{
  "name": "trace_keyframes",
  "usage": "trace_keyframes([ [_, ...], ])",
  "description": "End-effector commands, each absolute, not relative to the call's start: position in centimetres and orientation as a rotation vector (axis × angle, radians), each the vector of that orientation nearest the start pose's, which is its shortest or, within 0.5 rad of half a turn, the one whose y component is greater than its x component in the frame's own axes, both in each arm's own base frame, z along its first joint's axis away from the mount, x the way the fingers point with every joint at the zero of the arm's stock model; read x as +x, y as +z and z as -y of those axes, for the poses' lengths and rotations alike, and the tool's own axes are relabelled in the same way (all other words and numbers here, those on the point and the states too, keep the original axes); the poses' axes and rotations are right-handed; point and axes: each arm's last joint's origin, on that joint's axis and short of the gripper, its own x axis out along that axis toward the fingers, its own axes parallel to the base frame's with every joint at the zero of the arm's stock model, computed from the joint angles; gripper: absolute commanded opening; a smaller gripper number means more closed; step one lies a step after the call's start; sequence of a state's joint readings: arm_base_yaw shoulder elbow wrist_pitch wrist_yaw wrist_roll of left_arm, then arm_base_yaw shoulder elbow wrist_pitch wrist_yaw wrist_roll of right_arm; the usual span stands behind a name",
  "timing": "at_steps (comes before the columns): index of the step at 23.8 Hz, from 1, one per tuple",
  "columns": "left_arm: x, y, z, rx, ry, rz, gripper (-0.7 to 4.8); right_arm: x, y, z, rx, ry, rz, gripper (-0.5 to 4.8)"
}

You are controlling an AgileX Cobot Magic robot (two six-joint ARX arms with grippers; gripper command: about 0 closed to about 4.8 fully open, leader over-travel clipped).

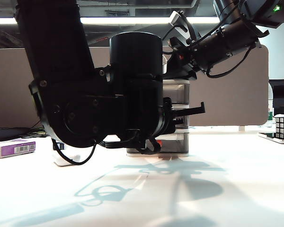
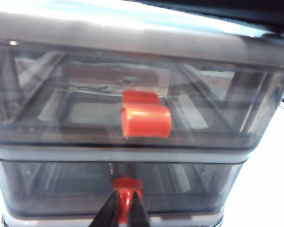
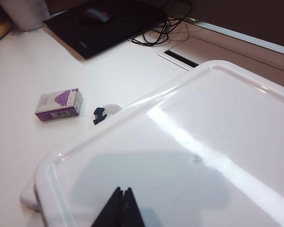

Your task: Open the second layer of the drawer on the table, pick up the earphone case on the table and put it in, and finally close the drawer.

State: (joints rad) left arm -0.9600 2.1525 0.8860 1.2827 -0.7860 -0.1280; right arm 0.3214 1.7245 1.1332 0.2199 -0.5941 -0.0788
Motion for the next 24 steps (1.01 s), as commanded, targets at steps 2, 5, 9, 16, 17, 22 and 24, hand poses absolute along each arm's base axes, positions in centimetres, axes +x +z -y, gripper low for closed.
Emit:
trace_keyframes([
  [2, 23.8, 11.3, 30.3, -0.154, -0.17, 0.011, -0.06, 36.2, 23.7, -13.8, -0.015, 0.919, -0.361, -0.05],
  [5, 23.8, 11.2, 30.3, -0.145, -0.168, 0.007, -0.06, 36.5, 22.9, -14.0, -0.005, 0.926, -0.385, -0.05],
  [9, 23.5, 11.2, 30.5, -0.128, -0.175, 0.008, -0.06, 36.5, 22.8, -14.2, -0.006, 0.931, -0.381, -0.05],
  [16, 22.4, 11.3, 31.2, -0.099, -0.171, 0.014, -0.06, 36.5, 22.8, -14.2, 0.007, 0.928, -0.389, -0.05],
  [17, 22.2, 11.3, 31.3, -0.087, -0.178, 0.015, -0.06, 36.5, 22.8, -14.2, 0.007, 0.928, -0.389, -0.05],
  [22, 21.1, 12.0, 31.5, -0.055, -0.173, 0.043, -0.06, 36.5, 22.8, -14.2, 0.009, 0.928, -0.389, -0.05],
  [24, 20.8, 12.1, 31.3, -0.064, -0.16, 0.047, -0.06, 36.5, 22.8, -14.2, 0.009, 0.928, -0.389, -0.05],
])
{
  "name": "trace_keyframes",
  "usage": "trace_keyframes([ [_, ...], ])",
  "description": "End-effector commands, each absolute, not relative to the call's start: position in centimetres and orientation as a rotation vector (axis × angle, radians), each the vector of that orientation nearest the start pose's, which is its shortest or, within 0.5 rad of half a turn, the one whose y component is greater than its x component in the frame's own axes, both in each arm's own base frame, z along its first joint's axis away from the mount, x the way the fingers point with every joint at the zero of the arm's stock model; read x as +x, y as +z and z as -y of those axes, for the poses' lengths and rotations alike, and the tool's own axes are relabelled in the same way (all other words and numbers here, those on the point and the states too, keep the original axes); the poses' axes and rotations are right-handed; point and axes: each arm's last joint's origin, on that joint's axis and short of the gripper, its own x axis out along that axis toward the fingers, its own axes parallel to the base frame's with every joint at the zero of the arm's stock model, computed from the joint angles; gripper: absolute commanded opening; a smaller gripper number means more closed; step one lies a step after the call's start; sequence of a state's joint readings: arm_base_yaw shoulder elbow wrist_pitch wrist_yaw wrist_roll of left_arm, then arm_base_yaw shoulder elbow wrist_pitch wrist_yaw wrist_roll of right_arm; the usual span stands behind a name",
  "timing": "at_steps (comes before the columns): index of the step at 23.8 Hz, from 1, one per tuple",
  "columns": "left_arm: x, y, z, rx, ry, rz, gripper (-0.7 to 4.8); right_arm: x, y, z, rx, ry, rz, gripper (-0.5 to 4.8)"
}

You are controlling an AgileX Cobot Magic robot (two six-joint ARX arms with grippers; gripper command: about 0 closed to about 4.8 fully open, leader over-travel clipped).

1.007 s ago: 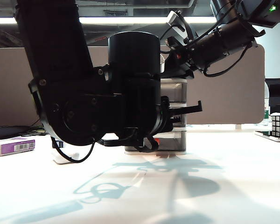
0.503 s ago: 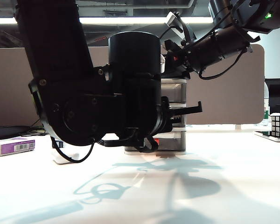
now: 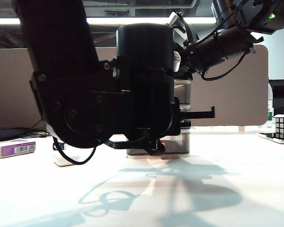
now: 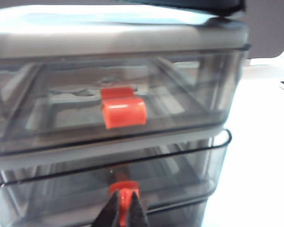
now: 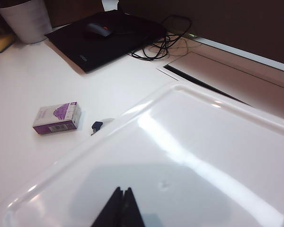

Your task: Open the second layer of the drawer on the table, pick up the earphone case on the table and put it in, and finally close the drawer.

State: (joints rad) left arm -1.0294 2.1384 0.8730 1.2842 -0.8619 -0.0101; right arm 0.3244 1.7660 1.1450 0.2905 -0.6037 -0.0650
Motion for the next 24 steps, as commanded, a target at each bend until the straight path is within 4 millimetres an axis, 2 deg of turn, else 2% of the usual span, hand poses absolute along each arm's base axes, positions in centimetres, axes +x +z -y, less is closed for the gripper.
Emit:
trace_keyframes([
  [1, 20.6, 12.0, 31.2, -0.064, -0.159, 0.047, -0.06, 36.5, 22.8, -14.2, 0.009, 0.928, -0.389, -0.05],
  [7, 19.6, 11.3, 30.3, -0.071, -0.162, 0.024, -0.06, 36.3, 22.7, -14.3, 0.01, 0.935, -0.404, -0.05],
  [24, 14.9, 10.7, 32.0, -0.076, -0.239, 0.001, -0.06, 36.3, 22.6, -14.4, 0.011, 0.937, -0.411, -0.05],
])
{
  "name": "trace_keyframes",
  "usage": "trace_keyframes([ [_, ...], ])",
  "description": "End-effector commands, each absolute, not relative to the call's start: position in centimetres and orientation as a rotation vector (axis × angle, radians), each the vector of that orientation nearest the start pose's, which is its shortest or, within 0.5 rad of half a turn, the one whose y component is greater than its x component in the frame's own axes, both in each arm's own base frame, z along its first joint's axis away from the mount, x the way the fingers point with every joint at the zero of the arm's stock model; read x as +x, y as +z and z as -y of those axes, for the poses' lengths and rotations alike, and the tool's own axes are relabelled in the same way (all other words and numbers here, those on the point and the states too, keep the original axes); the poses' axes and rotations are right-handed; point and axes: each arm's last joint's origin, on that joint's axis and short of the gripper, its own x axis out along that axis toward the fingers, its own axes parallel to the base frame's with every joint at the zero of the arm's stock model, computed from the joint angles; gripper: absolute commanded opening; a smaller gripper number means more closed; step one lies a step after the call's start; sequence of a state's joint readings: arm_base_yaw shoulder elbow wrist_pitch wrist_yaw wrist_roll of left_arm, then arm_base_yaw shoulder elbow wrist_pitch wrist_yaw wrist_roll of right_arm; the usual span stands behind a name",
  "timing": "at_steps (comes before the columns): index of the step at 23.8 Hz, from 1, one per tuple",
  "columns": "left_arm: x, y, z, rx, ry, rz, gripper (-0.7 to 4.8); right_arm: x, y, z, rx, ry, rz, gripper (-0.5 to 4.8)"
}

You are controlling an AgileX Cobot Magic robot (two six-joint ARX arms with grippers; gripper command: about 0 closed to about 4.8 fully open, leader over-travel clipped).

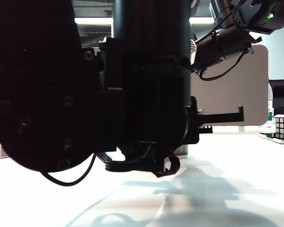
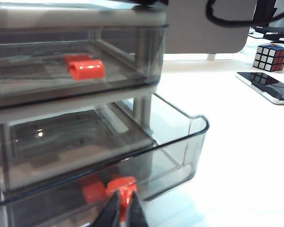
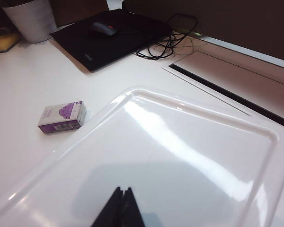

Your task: Open the second layer of the drawer on the table, pick up the earphone case on the table and put it in, and finally close the drawer.

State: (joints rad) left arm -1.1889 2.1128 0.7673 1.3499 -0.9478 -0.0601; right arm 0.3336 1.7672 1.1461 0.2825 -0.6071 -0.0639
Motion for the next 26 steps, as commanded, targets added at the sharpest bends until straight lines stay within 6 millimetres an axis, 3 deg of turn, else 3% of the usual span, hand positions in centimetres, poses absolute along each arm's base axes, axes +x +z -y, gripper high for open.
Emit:
trace_keyframes([
  [1, 14.7, 10.8, 32.1, -0.081, -0.242, 0.003, -0.06, 36.3, 22.6, -14.4, 0.011, 0.937, -0.412, -0.05],
  [10, 13.1, 12.0, 32.7, -0.098, -0.292, 0.008, -0.06, 36.2, 22.6, -14.5, 0.011, 0.94, -0.414, -0.05],
  [20, 12.7, 12.2, 32.7, -0.093, -0.289, 0.008, -0.06, 36.2, 22.4, -14.5, 0.013, 0.94, -0.437, -0.05],
  [26, 11.3, 14.2, 31.5, -0.068, -0.266, 0.033, -0.06, 36.1, 22.4, -14.5, 0.013, 0.94, -0.437, -0.05],
])
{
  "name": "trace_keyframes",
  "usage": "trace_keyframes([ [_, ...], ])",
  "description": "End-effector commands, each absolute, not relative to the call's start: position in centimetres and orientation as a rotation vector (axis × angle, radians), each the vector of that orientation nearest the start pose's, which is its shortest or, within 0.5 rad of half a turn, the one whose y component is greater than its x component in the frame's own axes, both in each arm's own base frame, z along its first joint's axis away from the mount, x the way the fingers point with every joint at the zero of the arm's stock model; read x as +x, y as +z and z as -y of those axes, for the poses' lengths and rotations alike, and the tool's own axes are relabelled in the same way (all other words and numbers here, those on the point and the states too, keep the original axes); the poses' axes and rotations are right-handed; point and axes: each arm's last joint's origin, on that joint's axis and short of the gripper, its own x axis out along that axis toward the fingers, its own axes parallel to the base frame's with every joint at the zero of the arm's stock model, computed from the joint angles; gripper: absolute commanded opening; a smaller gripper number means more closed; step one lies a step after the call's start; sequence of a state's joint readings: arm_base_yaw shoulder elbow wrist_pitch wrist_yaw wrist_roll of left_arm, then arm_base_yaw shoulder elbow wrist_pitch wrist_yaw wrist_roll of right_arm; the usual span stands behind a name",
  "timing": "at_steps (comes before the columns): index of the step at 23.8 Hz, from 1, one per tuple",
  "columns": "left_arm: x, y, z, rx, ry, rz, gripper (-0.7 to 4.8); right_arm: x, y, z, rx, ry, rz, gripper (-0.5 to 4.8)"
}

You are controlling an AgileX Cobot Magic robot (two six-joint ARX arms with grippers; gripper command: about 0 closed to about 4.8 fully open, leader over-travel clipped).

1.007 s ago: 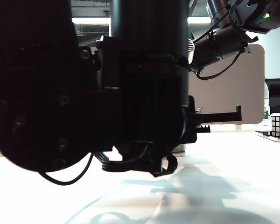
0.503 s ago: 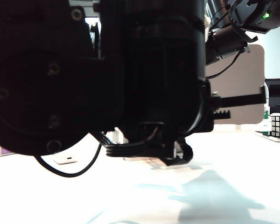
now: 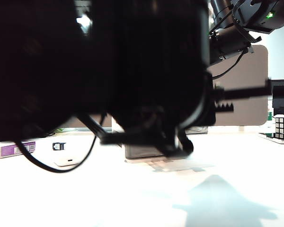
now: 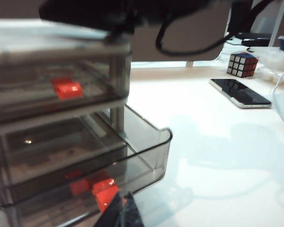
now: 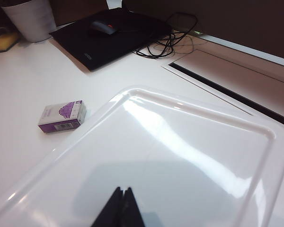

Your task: Open the second layer of the drawer on the table, pick up the earphone case on the table and put it in, and finally close the drawer.

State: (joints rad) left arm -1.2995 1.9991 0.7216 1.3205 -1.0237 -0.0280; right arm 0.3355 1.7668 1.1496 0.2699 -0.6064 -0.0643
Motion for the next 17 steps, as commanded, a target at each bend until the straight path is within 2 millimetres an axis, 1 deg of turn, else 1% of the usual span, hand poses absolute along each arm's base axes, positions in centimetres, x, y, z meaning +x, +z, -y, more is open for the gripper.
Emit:
trace_keyframes([
  [1, 11.2, 14.8, 31.0, -0.072, -0.268, 0.04, -0.06, 36.2, 22.4, -14.5, 0.014, 0.94, -0.438, -0.05],
  [5, 10.8, 16.9, 28.9, -0.056, -0.278, 0.07, -0.06, 36.1, 22.3, -14.5, 0.015, 0.94, -0.445, -0.05],
  [7, 10.6, 18.2, 26.5, -0.013, -0.294, 0.084, -0.06, 36.1, 22.2, -14.5, 0.017, 0.941, -0.459, -0.05],
  [8, 10.7, 18.4, 25.9, -0.001, -0.293, 0.082, -0.06, 36.1, 22.2, -14.5, 0.018, 0.941, -0.463, -0.05],
  [9, 11.0, 18.9, 24.2, 0.027, -0.29, 0.071, -0.06, 36.0, 22.1, -14.5, 0.018, 0.942, -0.469, -0.05],
  [14, 12.6, 19.8, 20.4, 0.106, -0.324, -0.001, -0.06, 36.0, 22.1, -14.5, 0.023, 0.955, -0.475, -0.05],
  [15, 13.3, 20.2, 19.1, 0.14, -0.368, -0.06, -0.06, 35.9, 22.1, -14.5, 0.027, 0.967, -0.474, -0.05],
  [16, 13.8, 20.2, 18.3, 0.155, -0.406, -0.103, -0.06, 35.9, 22.1, -14.5, 0.027, 0.967, -0.475, -0.05],
  [17, 14.7, 20.2, 16.7, 0.17, -0.442, -0.173, -0.06, 35.9, 22.1, -14.5, 0.027, 0.967, -0.475, -0.05],
])
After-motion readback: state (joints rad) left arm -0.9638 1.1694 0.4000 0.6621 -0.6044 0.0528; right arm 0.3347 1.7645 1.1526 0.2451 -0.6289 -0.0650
